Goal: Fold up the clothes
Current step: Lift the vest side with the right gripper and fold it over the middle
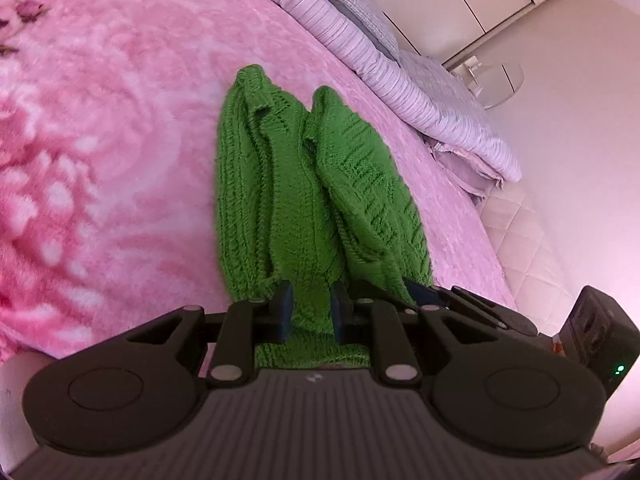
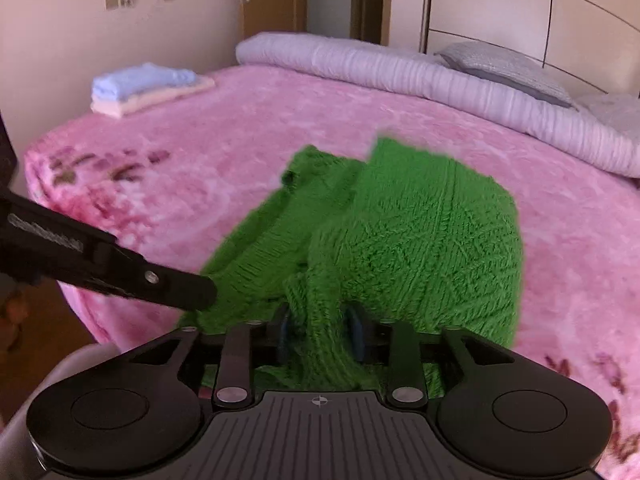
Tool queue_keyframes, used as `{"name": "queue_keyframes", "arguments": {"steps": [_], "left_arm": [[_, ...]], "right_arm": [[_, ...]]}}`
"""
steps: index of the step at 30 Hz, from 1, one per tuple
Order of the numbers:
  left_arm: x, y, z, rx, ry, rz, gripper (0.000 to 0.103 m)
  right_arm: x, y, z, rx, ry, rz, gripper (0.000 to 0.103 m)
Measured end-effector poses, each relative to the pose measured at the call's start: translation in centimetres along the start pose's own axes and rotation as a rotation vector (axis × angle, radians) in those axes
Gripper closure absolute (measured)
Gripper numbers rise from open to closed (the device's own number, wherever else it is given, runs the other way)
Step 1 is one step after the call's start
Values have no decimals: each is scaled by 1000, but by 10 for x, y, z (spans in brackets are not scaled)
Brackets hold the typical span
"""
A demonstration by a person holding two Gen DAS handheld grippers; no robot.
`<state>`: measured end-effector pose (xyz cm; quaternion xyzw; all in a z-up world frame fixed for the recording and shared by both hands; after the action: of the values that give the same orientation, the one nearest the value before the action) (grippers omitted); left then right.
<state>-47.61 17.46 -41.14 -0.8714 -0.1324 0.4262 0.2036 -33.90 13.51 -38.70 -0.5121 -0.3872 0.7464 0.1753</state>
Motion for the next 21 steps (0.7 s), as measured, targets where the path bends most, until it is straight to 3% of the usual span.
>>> {"name": "queue_keyframes", "arguments": {"steps": [4,6,9,11,16,19,21], "left_arm": [[-2,-5,-7,-15,13,-7,86],[-5,-9,-14,-29,34,-17,79],[-4,-17,-22,-80,81,-15,72],[3,-24,-26,-105,104,-7,71],[27,-45,-37,-50,58,-1,68],[44,-68,-43,-25,43,-20,65],[56,-84,-47,-1,28,-36,62]], "right_arm": [[-28,-17,-11,119,-62,-99,65],[-52,-25,-23,201,-81,-179,64],[-80,-24,-64,370,4,-264,64],[-77,-15,-99,507,69,-229,65],[-49,0,-165,872,51,-124,65],[-35,-22,-183,932,-30,-138,65],[-28,-28,-196,933,-16,-120,65]]}}
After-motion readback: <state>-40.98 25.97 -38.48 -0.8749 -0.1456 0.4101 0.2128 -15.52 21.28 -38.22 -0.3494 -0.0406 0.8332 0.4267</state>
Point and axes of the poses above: each gripper's, at about its wrist camera, not at the fingertips, and x roughly the way its jaws point, z to its left, y to its underside, the point moved 10 cm from there along x, roughly the way its jaws point, and after that the axes turned 12 degrees about -y, right-handed, at the moved point
